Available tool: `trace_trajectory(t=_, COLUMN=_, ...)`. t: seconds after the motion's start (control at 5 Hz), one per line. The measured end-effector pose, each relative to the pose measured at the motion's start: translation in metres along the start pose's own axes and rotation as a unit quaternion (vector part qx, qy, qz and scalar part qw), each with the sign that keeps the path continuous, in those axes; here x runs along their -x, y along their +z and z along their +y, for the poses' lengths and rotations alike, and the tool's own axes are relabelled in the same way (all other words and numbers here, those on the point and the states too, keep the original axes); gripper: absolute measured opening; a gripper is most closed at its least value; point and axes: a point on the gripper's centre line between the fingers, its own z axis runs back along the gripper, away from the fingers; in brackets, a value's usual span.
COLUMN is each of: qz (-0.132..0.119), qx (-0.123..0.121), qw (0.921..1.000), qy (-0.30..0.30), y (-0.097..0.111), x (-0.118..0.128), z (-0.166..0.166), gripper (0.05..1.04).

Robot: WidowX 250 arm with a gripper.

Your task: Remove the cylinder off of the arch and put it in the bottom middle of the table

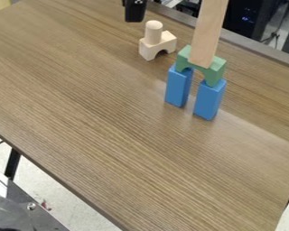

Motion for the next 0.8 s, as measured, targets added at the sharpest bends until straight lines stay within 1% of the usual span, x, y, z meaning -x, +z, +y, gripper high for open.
trace_trajectory(t=0.2, qz=0.003, qx=0.013, qw=0.9997, qy=-0.019, y=-0.009, x=-0.002, z=0.000, gripper=0.999)
trace_trajectory(t=0.4, qz=0.002, qx=0.025, qw=0.9989, qy=-0.039, y=-0.012, x=-0.007, z=0.002, gripper=0.999)
trace_trajectory(t=0.6, qz=0.013, qx=0.025, qw=0.9978, qy=-0.061, y=-0.019, x=-0.008, z=0.003, gripper=0.999)
trace_trajectory(t=0.8, qz=0.015, qx=0.015, qw=0.9966, qy=-0.079, y=-0.025, x=-0.017, z=0.007, gripper=0.999)
